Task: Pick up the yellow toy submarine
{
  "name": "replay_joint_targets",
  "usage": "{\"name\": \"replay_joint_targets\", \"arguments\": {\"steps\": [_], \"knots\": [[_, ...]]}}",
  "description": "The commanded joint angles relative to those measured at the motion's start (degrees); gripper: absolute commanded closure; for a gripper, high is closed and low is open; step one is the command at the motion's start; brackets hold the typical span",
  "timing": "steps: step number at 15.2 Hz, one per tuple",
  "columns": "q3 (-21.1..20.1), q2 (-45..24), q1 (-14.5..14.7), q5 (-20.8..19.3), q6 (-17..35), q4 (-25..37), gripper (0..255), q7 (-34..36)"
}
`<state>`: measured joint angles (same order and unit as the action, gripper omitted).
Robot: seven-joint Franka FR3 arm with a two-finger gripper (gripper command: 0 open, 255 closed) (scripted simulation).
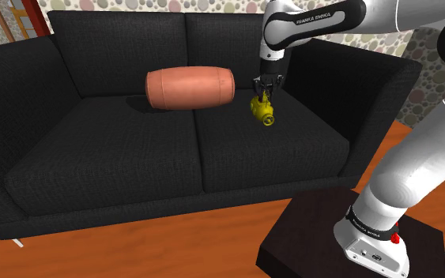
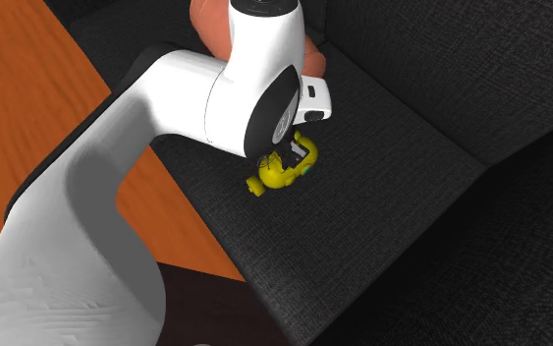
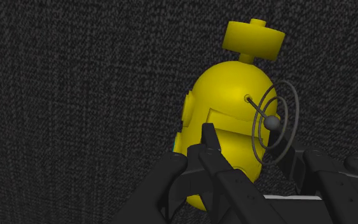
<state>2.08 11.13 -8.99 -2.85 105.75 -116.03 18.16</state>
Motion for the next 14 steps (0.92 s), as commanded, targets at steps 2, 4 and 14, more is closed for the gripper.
{"name": "replay_joint_targets", "arguments": {"steps": [2,4,14], "knots": [[0.0,0.0,0.0,0.0,0.0,-0.1,255,0.0],[0.0,0.1,0.0,0.0,-1.5,1.3,255,-0.1],[-0.1,-0.3,0.0,0.1,-9.3,9.5,255,-0.4]]}}
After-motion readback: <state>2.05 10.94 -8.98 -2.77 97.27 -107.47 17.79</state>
